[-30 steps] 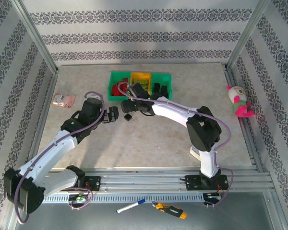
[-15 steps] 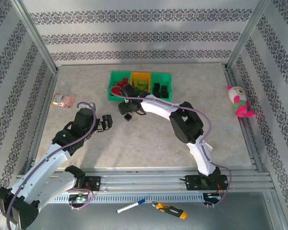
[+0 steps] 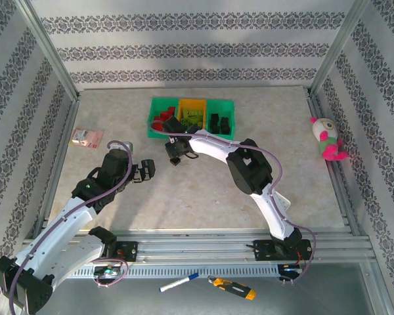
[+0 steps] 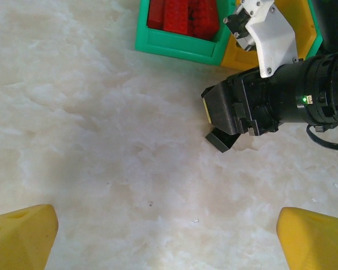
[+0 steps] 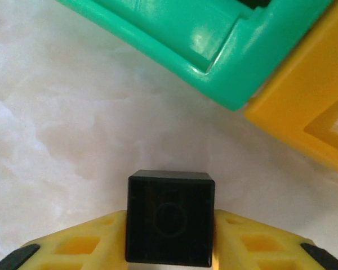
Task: Sort the legos into containers by color
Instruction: Pick up the lego from the center of the table, then place the lego in the container.
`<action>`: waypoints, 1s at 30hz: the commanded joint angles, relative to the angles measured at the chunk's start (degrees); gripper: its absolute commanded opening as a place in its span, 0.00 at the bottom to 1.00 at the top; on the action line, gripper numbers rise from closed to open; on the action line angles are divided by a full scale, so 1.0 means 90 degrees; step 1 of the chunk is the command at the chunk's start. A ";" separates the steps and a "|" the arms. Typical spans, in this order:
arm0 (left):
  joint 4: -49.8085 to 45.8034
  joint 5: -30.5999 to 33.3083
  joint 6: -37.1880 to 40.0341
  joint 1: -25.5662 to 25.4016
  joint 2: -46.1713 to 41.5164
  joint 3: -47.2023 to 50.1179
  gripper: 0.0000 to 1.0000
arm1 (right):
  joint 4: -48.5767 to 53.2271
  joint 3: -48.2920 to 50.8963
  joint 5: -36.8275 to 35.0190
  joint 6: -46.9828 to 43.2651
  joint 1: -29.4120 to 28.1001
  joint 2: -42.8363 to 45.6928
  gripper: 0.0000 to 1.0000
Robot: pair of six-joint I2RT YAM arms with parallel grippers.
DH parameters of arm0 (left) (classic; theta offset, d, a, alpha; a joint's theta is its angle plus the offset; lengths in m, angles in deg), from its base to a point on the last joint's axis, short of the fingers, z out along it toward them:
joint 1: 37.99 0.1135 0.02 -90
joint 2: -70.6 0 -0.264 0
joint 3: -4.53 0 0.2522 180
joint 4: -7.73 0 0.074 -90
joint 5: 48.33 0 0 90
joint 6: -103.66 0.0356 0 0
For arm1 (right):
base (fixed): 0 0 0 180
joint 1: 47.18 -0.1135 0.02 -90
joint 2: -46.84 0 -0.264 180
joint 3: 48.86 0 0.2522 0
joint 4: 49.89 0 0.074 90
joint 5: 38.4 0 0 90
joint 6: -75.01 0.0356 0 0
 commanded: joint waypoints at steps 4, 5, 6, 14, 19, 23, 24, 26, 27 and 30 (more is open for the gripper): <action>0.0311 -0.0277 0.0208 0.0056 -0.0005 0.0212 0.99 | 0.0314 -0.0123 -0.0316 0.0023 -0.0041 0.0107 0.26; 0.0370 -0.0325 0.0230 0.0055 -0.0019 0.0246 0.99 | 0.0307 -0.0080 -0.0335 0.0023 -0.0034 0.0164 0.26; 0.0433 -0.0366 0.0264 0.0053 -0.0025 0.0283 0.99 | 0.0305 -0.0022 -0.0353 0.0023 -0.0034 0.0238 0.26; 0.0942 -0.0508 0.0566 0.0034 0.0327 0.0363 0.99 | 0.0004 0.0972 -0.0614 0.0284 -0.0034 0.1420 0.26; 0.1694 -0.0812 0.0955 -0.0058 0.0646 0.0517 0.99 | -0.0184 0.1844 -0.0910 0.0439 0.0077 0.2486 0.26; 0.2264 -0.1068 0.1371 -0.0123 0.0964 0.0586 0.99 | -0.0273 0.2383 -0.0928 0.0475 0.0457 0.3258 0.26; 0.2364 -0.1159 0.1513 -0.0133 0.1070 0.0565 0.99 | -0.0272 0.2456 -0.0914 0.0463 0.0590 0.3399 0.26; 0.2583 -0.1442 0.1973 -0.0148 0.1254 0.0563 0.99 | -0.0281 0.2526 -0.0829 0.0431 0.0897 0.3583 0.25; 0.2667 -0.1566 0.2219 -0.0153 0.1348 0.0566 0.99 | -0.0281 0.2519 -0.0796 0.0409 0.1070 0.3628 0.25; 0.3010 -0.1732 0.2826 -0.0158 0.1556 0.0571 0.99 | -0.0296 0.2368 -0.0665 0.0381 0.1537 0.3543 0.26</action>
